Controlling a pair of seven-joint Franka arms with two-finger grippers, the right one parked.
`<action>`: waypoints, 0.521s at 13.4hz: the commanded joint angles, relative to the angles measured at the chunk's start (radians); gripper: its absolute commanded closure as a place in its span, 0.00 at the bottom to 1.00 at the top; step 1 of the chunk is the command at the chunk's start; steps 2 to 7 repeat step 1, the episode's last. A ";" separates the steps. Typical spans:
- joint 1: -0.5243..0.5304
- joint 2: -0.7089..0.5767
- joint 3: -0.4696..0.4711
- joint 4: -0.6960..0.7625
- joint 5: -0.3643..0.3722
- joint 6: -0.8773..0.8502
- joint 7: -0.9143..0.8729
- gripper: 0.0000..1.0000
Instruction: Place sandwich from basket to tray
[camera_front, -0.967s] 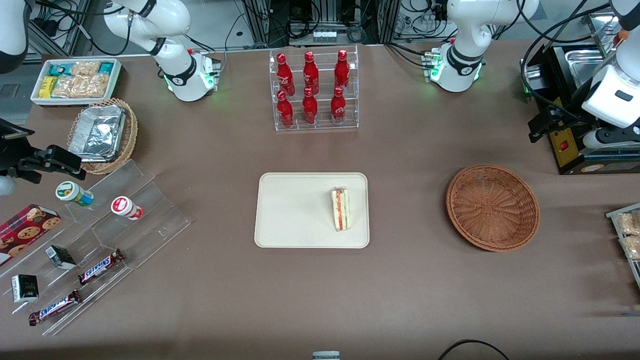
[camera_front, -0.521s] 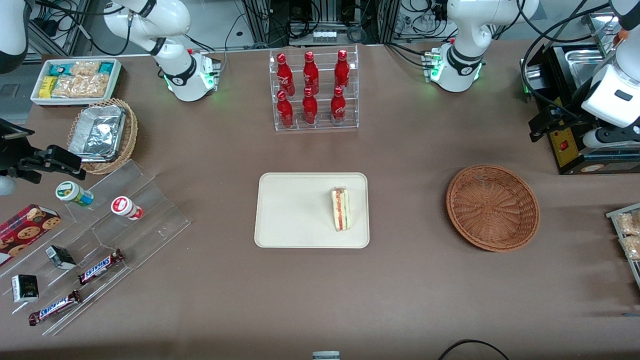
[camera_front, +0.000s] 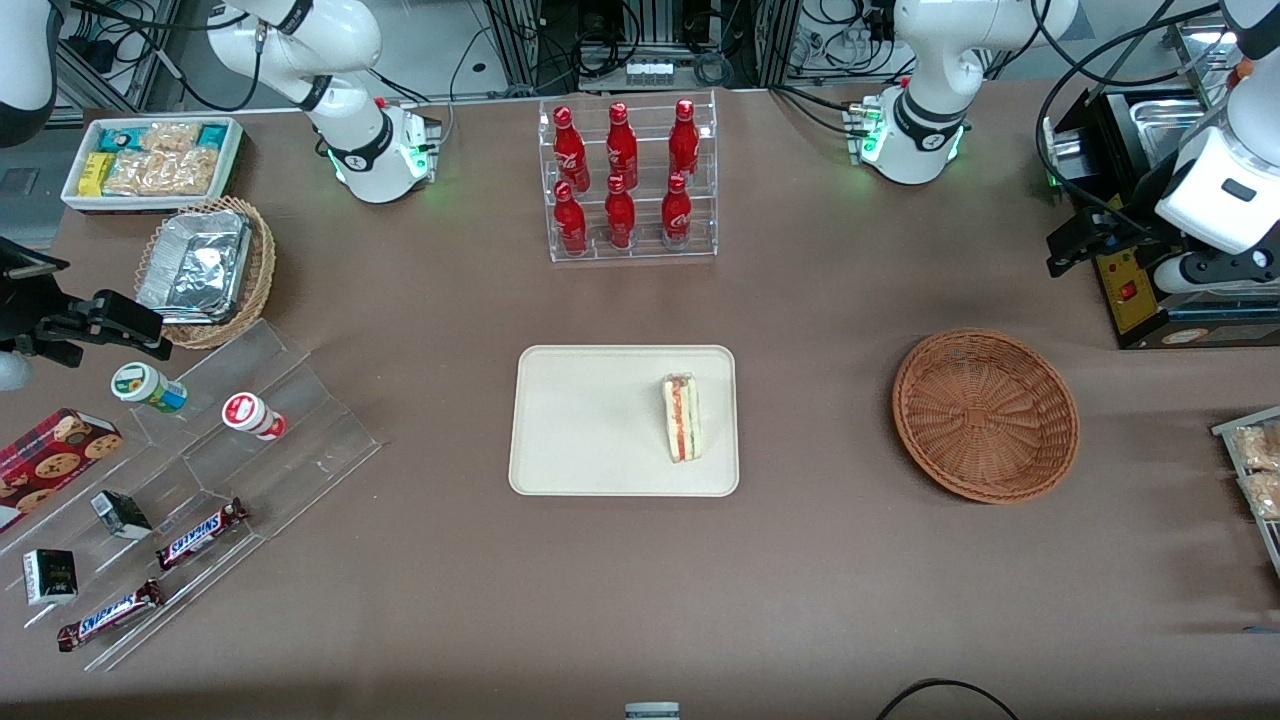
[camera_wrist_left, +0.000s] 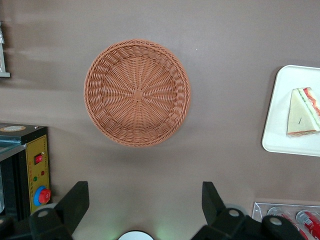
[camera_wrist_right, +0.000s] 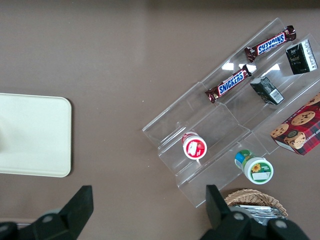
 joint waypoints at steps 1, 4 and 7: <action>0.003 -0.001 -0.007 0.020 0.002 -0.029 0.009 0.00; 0.003 -0.001 -0.007 0.020 0.002 -0.029 0.009 0.00; 0.003 -0.001 -0.007 0.020 0.002 -0.029 0.009 0.00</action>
